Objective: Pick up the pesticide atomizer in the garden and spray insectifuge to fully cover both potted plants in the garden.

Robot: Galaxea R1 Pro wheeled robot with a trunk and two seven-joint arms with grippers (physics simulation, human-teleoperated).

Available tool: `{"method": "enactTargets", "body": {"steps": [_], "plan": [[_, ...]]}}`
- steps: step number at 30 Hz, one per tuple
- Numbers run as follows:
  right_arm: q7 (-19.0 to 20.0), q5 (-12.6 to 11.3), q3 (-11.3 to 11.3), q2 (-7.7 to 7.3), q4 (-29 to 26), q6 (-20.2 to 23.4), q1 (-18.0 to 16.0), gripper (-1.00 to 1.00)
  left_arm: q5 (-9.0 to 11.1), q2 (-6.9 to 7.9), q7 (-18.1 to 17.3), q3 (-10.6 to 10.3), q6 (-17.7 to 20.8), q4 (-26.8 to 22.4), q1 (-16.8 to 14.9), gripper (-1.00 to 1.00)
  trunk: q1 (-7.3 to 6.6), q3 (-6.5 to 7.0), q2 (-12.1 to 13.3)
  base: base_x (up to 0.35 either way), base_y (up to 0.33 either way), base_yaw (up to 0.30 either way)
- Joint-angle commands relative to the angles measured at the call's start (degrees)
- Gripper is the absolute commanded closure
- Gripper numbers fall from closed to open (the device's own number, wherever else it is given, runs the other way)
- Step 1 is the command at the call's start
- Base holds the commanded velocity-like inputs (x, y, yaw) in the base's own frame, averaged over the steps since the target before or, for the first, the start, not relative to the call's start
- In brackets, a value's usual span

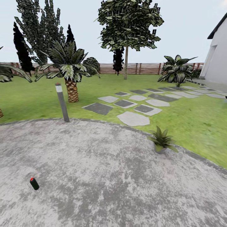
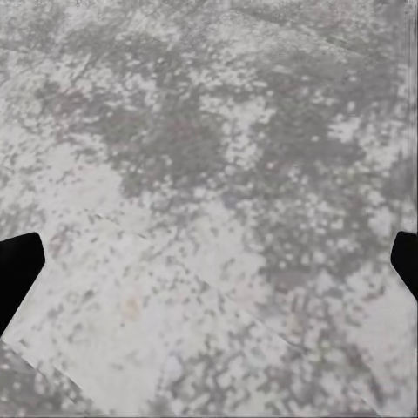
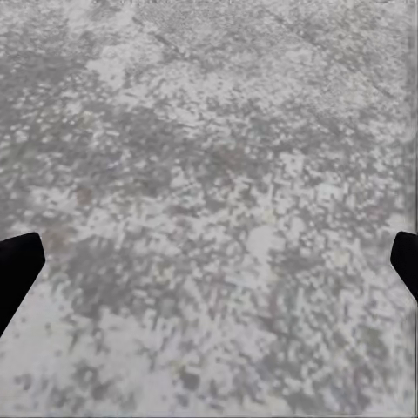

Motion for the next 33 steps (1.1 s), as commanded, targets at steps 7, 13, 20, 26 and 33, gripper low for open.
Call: {"method": "enactTargets", "body": {"steps": [7, 13, 20, 26, 33], "plan": [[0.0, -0.06, 0.02, -0.01, 0.06, -0.17, -0.03, -1.0, -0.09, 0.01, 0.24, -0.12, -0.19, 0.04, -0.03, -1.0, 0.02, -0.05, -0.02, 0.29, -0.172, 0.0], [0.01, -0.06, 0.02, -0.01, 0.01, -0.17, -0.03, -1.0, -0.11, 0.01, 0.24, -0.08, -0.19, 0.04, -0.03, -1.0, 0.02, -0.05, -0.02, 0.29, -0.171, 0.002], [-0.1, -0.07, 0.02, -0.01, 0.05, -0.17, -0.03, -1.0, -0.11, 0.02, 0.24, -0.09, -0.19, 0.04, -0.03, -1.0, 0.02, -0.05, -0.02, 0.29, -0.171, 0.166], [-0.12, -0.07, 0.02, -0.01, 0.05, -0.17, -0.03, -1.0, -0.11, 0.01, 0.24, -0.08, -0.19, 0.04, -0.03, -1.0, 0.02, -0.05, -0.02, 0.286, -0.171, 0.271], [-0.15, -0.07, 0.02, -0.01, 0.08, -0.17, -0.03, -1.0, -0.1, 0.01, 0.24, -0.08, -0.19, 0.04, 0.03, -1.0, 0.02, -0.05, -0.02, 0.279, -0.172, 0.277]]}}
